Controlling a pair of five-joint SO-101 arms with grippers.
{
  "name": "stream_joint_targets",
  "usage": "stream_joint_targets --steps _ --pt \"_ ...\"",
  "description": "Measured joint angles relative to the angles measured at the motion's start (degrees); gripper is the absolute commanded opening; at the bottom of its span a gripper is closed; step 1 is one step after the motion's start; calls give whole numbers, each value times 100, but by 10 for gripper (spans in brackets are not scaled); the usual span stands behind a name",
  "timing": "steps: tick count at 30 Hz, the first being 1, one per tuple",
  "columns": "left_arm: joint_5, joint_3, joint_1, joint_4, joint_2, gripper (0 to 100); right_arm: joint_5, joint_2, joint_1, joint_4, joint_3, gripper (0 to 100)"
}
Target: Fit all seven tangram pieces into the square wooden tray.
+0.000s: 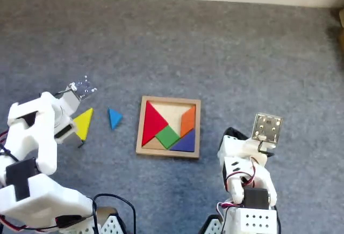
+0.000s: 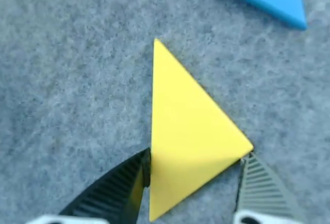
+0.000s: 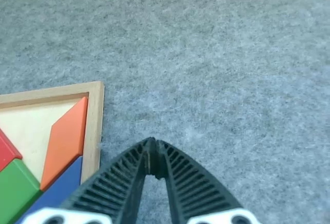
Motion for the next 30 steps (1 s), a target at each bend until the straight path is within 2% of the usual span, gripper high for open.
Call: stream_joint_targets --steps 7,15,22,26,30 --pt "0 -105 0 26 62 252 0 0 0 0 0 4" --pt "0 -158 0 1187 -1160 253 0 0 0 0 0 4" --pt "985 -158 396 1609 -2057 253 0 0 0 0 0 4" --pt "1292 -158 563 1732 -1978 253 0 0 0 0 0 4" --pt "1380 -237 607 1741 -1319 253 0 0 0 0 0 4"
